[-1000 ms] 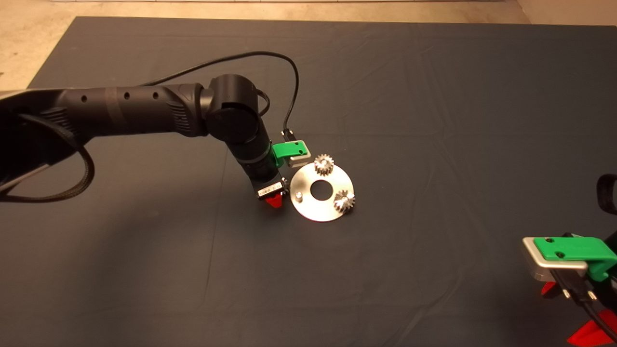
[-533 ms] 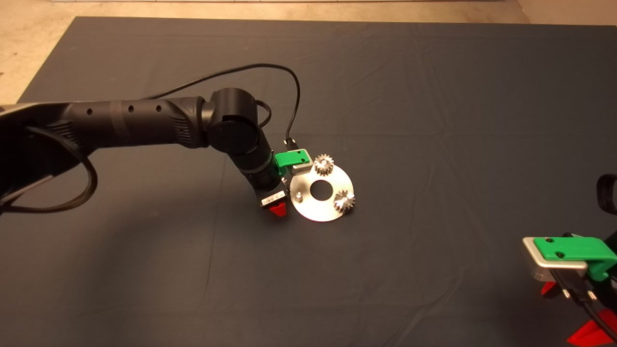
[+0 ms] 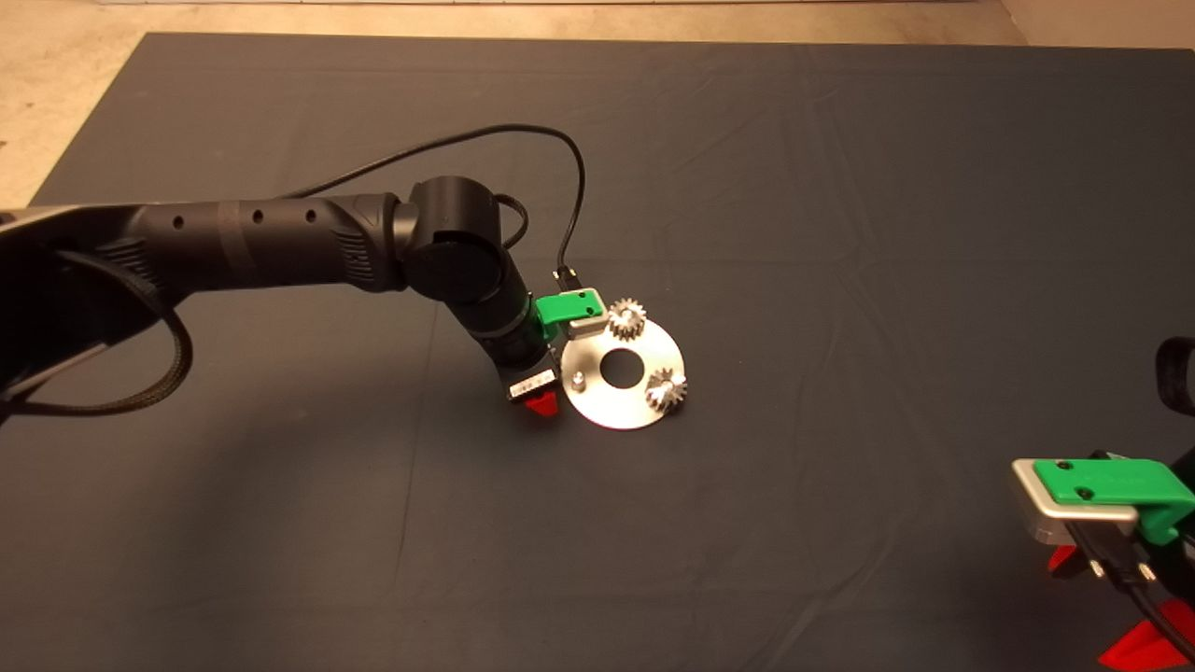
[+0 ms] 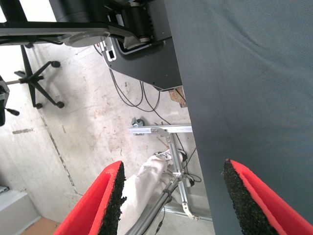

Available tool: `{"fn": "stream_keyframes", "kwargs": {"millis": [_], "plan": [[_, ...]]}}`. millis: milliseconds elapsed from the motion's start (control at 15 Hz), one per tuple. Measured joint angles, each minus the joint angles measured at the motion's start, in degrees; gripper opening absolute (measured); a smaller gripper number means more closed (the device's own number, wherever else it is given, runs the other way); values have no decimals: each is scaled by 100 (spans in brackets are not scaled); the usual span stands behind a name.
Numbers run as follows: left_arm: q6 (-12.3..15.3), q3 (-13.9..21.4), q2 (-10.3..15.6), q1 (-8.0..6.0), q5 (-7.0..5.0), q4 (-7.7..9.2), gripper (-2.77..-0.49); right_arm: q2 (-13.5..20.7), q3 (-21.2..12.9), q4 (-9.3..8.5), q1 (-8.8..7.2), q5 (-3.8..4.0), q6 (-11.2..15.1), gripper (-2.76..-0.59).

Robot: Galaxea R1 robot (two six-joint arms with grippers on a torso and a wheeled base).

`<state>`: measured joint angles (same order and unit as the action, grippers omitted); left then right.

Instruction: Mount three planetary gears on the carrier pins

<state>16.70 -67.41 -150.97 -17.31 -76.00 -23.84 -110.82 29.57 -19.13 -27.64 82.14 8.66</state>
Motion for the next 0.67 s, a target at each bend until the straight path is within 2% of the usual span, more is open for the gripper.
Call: {"fn": "stream_keyframes", "kwargs": {"millis": [533, 667], "plan": [[-96, -95, -29, -18, -2, -5, -107, 2, 0, 2, 0, -2, 0, -188], [-136, -94, -27, -18, -2, -6, -118, 2, 0, 1, 0, -2, 0, -188]]}}
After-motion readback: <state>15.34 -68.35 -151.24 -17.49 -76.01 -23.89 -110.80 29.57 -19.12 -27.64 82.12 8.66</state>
